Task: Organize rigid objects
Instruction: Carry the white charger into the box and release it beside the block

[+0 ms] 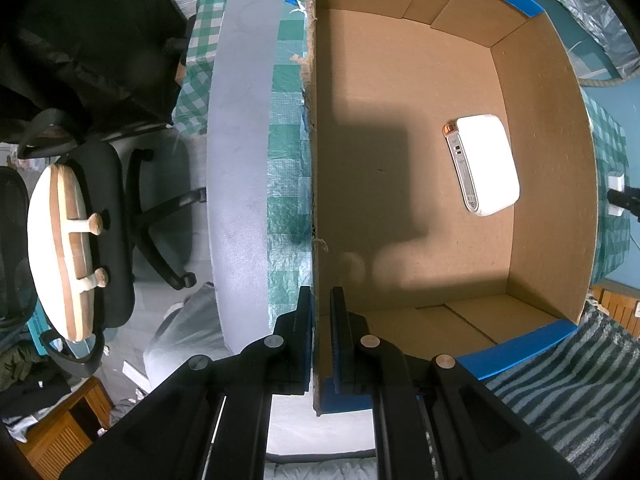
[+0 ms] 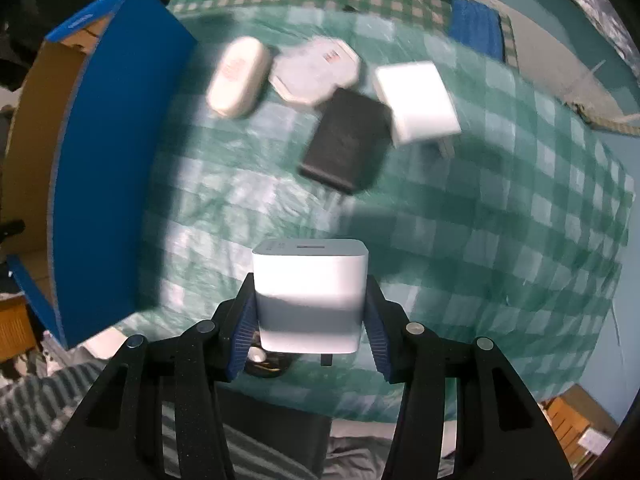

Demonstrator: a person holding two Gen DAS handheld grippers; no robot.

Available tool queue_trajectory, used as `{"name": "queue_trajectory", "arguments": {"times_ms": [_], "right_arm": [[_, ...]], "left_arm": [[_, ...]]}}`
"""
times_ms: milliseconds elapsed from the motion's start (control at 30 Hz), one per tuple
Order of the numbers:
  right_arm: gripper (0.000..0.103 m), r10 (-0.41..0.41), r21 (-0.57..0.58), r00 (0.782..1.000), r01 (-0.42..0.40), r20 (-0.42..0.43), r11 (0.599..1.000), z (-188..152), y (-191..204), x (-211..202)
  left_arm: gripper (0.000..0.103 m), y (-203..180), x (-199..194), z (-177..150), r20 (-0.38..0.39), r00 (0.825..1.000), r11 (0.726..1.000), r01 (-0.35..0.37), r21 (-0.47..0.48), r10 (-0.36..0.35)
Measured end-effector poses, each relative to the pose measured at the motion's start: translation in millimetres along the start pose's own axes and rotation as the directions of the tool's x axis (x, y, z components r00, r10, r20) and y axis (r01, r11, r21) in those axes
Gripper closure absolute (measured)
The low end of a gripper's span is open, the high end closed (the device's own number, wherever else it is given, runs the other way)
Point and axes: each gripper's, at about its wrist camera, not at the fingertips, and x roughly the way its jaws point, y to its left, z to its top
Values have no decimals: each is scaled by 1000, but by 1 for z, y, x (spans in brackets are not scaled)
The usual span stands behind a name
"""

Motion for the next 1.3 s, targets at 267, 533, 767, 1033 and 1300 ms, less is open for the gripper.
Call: {"name": "queue_trajectory", "arguments": {"times_ms": [267, 533, 767, 1033, 1300], "right_arm": [[53, 25, -83, 999, -21, 42, 996, 16, 21, -36], [53, 51, -185, 995, -35, 82, 982, 37, 69, -63], [53, 75, -265, 992, -47, 97, 963, 57, 112, -71], [53, 85, -343, 993, -52, 83, 938, 73, 161, -60], [53, 62, -376, 998, -50, 20, 925, 80, 183, -28]], "left_arm": [[95, 1, -1, 0, 0, 1000, 1000, 7, 1, -7], [95, 1, -1, 0, -1, 1000, 1000, 7, 1, -7], [95, -1, 0, 1, 0, 1000, 1000, 7, 5, -7], [95, -3, 0, 2, 0, 1000, 1000, 8, 5, -8], [95, -6, 2, 3, -3, 1000, 1000, 11, 4, -11]]}}
